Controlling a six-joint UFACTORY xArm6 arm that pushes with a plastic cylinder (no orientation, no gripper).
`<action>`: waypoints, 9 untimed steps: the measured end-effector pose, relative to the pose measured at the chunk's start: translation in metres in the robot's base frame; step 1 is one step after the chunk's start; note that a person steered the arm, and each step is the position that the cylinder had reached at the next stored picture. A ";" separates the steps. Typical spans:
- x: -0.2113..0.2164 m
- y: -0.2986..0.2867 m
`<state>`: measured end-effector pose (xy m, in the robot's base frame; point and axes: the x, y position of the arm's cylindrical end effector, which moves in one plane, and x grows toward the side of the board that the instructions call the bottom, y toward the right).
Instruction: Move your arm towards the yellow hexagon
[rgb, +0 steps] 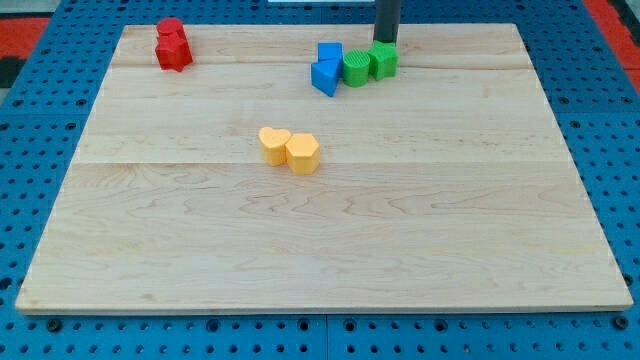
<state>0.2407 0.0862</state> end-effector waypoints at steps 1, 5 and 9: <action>0.013 -0.011; 0.180 0.047; 0.239 -0.127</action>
<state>0.4800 -0.0409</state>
